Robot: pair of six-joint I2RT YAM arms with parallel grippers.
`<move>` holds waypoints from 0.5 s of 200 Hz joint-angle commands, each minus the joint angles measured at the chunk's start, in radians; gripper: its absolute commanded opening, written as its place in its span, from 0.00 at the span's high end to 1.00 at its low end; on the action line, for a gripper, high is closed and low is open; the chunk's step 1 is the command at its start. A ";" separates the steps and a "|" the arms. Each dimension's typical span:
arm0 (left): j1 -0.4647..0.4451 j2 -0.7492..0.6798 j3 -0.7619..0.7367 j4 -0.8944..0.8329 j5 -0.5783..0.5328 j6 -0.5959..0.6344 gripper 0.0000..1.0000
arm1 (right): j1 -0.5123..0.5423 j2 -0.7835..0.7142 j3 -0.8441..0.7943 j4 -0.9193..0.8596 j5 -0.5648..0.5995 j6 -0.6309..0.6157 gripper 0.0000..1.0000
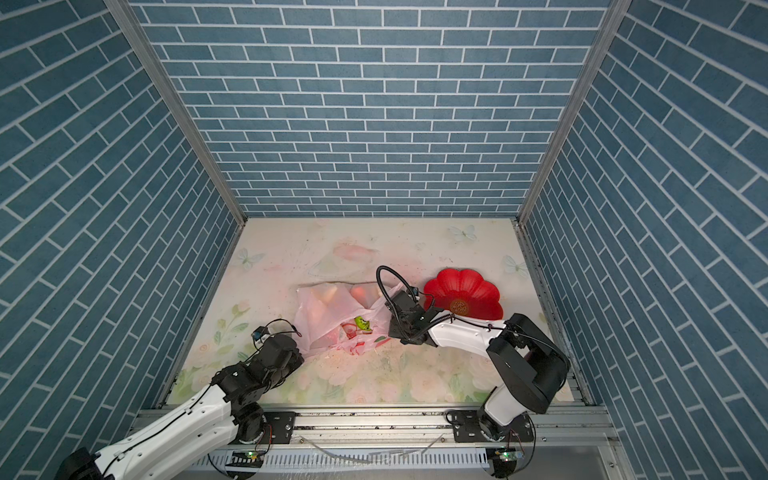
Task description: Take the fake fruits out of the plastic bag
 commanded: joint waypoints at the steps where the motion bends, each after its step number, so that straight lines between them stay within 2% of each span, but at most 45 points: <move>1: 0.000 0.001 0.021 -0.019 -0.013 0.013 0.78 | -0.011 -0.001 0.034 -0.048 0.002 -0.026 0.90; 22: -0.001 -0.010 0.054 -0.026 -0.002 0.025 0.79 | -0.006 -0.035 0.051 -0.093 -0.005 -0.041 0.83; 66: -0.003 -0.001 0.154 -0.063 0.005 0.093 0.79 | 0.037 -0.151 0.103 -0.208 -0.016 -0.094 0.57; 100: -0.012 0.027 0.217 -0.071 0.000 0.158 0.78 | 0.064 -0.209 0.155 -0.326 0.001 -0.109 0.48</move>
